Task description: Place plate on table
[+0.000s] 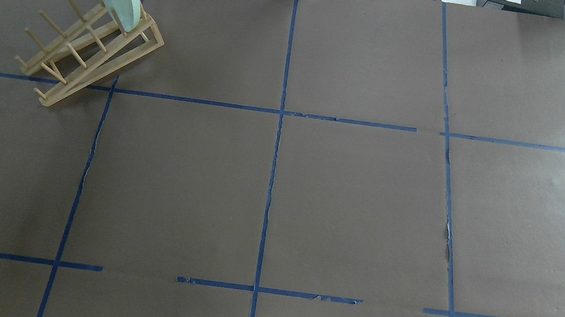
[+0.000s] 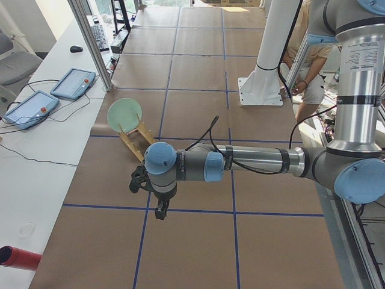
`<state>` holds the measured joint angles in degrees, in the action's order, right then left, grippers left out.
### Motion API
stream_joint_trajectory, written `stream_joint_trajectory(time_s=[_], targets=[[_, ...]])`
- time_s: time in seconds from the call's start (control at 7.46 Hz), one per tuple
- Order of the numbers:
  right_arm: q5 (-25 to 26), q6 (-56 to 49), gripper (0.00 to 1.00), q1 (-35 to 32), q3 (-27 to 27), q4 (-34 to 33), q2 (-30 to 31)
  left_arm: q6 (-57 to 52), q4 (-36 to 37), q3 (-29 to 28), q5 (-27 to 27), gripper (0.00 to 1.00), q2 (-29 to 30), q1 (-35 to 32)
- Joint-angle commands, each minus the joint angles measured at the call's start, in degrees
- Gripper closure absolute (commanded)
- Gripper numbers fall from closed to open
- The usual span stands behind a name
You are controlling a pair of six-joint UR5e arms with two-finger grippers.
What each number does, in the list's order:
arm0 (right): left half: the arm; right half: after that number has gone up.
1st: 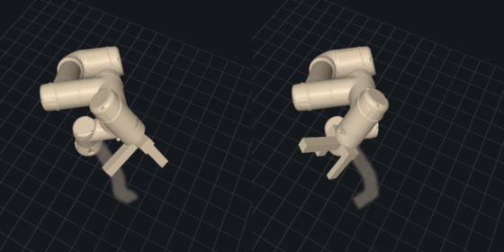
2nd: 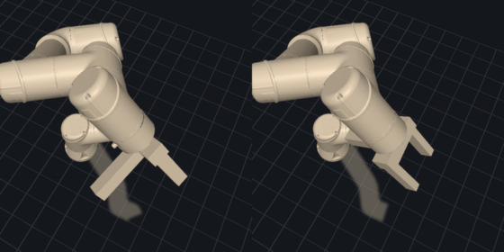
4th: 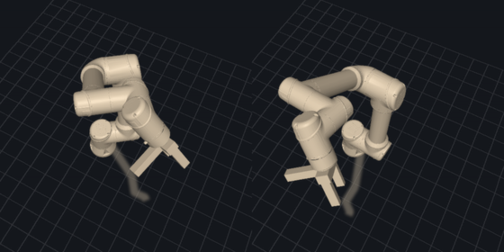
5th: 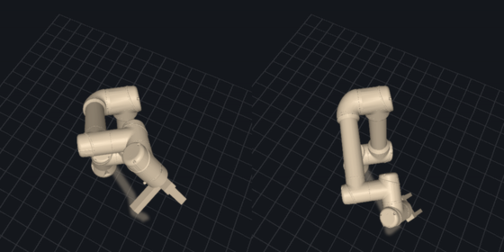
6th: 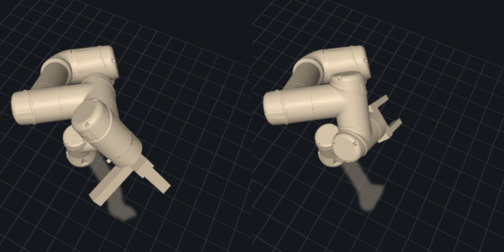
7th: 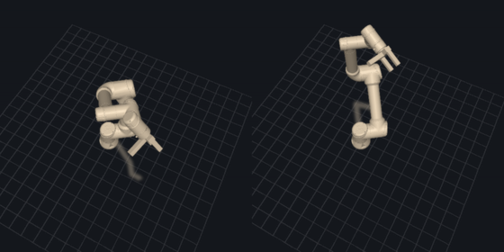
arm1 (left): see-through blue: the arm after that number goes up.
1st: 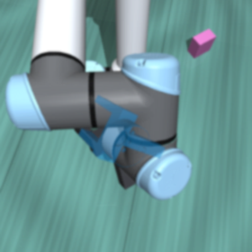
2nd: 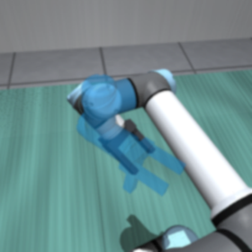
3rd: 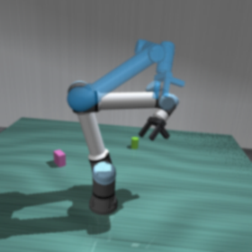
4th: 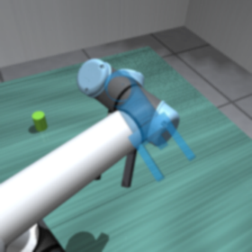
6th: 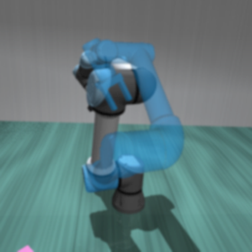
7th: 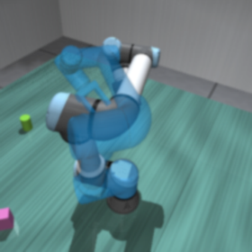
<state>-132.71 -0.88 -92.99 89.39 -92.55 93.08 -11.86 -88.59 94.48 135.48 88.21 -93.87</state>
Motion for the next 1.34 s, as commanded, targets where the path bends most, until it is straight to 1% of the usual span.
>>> stream_joint_trajectory(time_s=[0.0,0.4,0.67,0.8,0.94,1.07,1.21], targets=[[0.0,0.0,0.0,0.0,0.1,0.0,0.0,-0.2,-0.1,-0.3,-0.6,0.0,-0.1,0.0],[0.0,0.0,0.0,0.0,0.0,0.0,0.0,-0.2,-0.1,0.0,-1.3,0.0,0.4,0.1],[0.0,0.0,0.0,0.0,0.1,0.0,0.0,0.0,-0.5,-0.6,-1.2,0.0,4.2,0.2],[0.0,0.0,0.0,0.0,0.1,0.0,0.0,-0.1,-4.6,-1.1,-1.2,0.0,6.5,0.2],[0.0,0.0,0.0,0.0,0.1,0.0,0.0,1.1,-11.6,-5.1,-0.7,0.0,10.2,0.3],[0.0,0.0,0.0,0.0,0.0,0.0,0.0,5.0,-13.1,-5.8,3.2,0.0,10.6,0.4],[0.0,0.0,0.0,0.0,0.1,0.0,0.0,17.0,-16.8,-5.9,9.9,0.0,11.3,0.4]])
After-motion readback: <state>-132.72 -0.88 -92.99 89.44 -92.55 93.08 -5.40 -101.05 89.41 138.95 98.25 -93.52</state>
